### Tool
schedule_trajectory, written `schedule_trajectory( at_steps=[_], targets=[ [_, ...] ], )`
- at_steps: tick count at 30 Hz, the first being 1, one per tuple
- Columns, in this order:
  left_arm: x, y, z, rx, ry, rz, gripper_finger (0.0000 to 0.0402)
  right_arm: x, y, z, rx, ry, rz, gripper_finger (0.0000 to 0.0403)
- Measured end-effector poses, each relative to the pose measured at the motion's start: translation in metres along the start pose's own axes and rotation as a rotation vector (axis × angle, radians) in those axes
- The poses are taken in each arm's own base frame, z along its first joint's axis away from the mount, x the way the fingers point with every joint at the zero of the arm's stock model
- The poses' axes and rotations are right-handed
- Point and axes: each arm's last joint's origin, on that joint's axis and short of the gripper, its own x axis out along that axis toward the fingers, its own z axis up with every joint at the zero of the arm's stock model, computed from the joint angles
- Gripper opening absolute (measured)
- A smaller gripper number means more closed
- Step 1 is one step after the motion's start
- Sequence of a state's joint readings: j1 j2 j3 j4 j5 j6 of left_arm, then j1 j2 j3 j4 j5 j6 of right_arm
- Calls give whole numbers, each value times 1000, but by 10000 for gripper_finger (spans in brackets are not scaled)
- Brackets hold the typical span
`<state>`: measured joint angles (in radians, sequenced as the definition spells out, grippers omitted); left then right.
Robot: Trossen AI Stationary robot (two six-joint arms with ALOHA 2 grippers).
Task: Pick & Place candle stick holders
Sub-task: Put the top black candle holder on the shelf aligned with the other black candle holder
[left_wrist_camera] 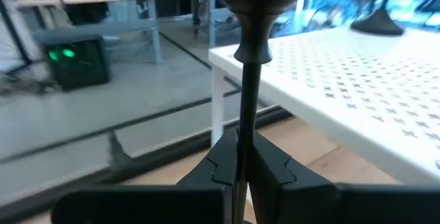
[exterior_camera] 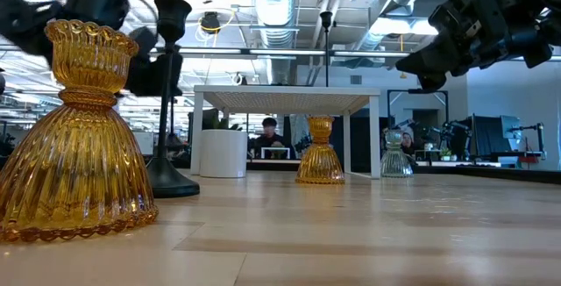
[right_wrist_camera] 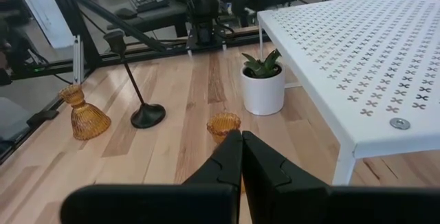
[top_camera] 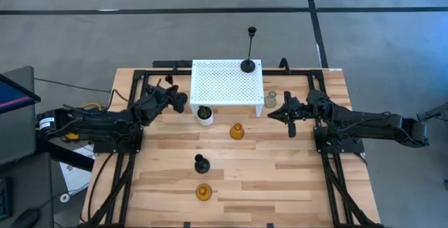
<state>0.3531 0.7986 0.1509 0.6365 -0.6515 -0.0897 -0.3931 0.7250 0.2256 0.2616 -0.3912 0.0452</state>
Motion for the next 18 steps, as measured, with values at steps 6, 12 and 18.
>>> schedule_trajectory(
  at_steps=[6,12,18],
  targets=[
    [11,-8,33,128,103,116,13,0,0,-3,11,27,-1,0],
    [15,-15,81,182,43,135,13,0,0,-3,9,29,-1,0],
    [15,-22,139,137,-89,-44,13,0,0,-3,9,29,-1,0]
  ],
)
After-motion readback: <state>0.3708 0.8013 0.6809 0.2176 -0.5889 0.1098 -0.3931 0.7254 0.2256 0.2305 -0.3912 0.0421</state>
